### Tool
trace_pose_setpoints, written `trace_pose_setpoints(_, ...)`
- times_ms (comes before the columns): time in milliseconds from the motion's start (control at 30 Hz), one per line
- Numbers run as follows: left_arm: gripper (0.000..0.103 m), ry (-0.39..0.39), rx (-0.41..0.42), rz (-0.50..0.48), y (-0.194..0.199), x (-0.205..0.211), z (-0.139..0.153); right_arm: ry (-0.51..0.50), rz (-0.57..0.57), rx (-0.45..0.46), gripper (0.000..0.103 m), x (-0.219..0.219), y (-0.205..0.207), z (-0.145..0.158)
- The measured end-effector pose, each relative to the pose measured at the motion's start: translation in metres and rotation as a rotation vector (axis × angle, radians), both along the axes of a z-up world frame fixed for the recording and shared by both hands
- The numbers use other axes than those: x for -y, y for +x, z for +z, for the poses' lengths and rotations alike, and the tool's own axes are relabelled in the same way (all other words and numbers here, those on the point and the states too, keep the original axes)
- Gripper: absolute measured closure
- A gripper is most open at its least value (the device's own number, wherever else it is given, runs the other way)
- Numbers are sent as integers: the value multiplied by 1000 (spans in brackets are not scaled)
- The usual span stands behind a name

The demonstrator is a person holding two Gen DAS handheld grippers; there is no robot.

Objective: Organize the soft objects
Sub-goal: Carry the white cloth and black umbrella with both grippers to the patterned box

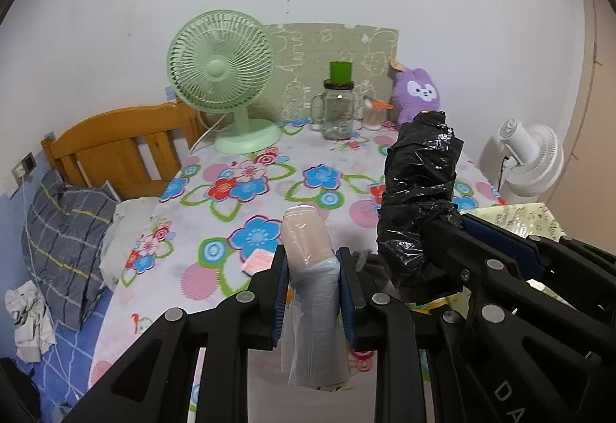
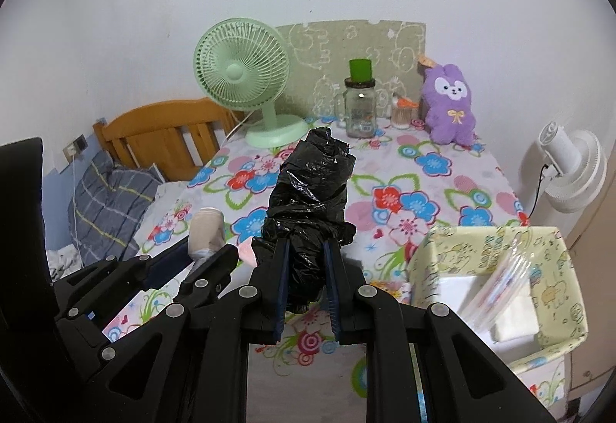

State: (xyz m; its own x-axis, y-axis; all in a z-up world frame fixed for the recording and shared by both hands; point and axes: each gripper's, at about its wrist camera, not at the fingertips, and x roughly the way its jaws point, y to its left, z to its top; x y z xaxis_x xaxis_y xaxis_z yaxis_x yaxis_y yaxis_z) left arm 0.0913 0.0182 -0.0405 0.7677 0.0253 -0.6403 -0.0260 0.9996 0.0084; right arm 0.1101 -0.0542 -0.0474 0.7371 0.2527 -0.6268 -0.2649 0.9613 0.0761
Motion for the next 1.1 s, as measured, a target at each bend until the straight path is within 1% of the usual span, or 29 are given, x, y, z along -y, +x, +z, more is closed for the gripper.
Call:
trace_pose_setpoints(267, 80, 3, 17, -28, 2, 22, 8, -2, -26, 25, 83, 23, -2, 9)
trace_pose_setpoints(633, 80, 15, 22, -65, 4, 48, 12, 7, -70, 32, 83, 53, 1, 11)
trace_pose_setpoints(1100, 80, 7, 24, -146, 15, 98, 12, 8, -145, 50, 83, 102, 1, 14)
